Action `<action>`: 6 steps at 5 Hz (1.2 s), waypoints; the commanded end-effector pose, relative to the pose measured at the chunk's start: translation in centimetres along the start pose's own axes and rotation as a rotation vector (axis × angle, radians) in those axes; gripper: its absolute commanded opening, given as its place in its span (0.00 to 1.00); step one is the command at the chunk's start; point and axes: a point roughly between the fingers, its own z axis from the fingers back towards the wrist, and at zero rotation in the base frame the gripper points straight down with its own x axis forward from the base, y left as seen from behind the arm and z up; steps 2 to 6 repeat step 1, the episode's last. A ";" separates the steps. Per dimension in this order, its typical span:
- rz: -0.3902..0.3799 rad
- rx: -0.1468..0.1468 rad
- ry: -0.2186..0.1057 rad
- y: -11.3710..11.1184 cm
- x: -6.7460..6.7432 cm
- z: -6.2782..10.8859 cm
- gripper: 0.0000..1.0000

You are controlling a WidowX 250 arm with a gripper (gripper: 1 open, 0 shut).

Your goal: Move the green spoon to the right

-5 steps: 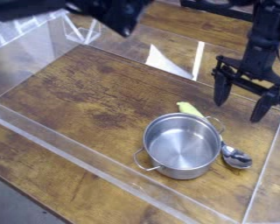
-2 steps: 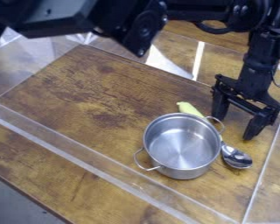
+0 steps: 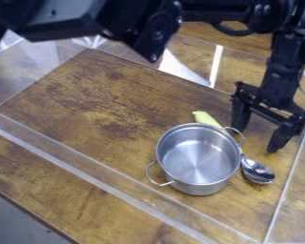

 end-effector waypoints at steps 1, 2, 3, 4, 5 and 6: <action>-0.012 -0.008 -0.061 1.4 1.1 2.2 0.00; -0.012 -0.008 -0.061 1.4 1.1 2.2 0.00; -0.012 -0.008 -0.061 1.4 1.1 2.2 0.00; -0.012 -0.008 -0.061 1.4 1.1 2.2 0.00; -0.012 -0.008 -0.061 1.4 1.1 2.2 0.00; -0.012 -0.008 -0.061 1.4 1.1 2.2 0.00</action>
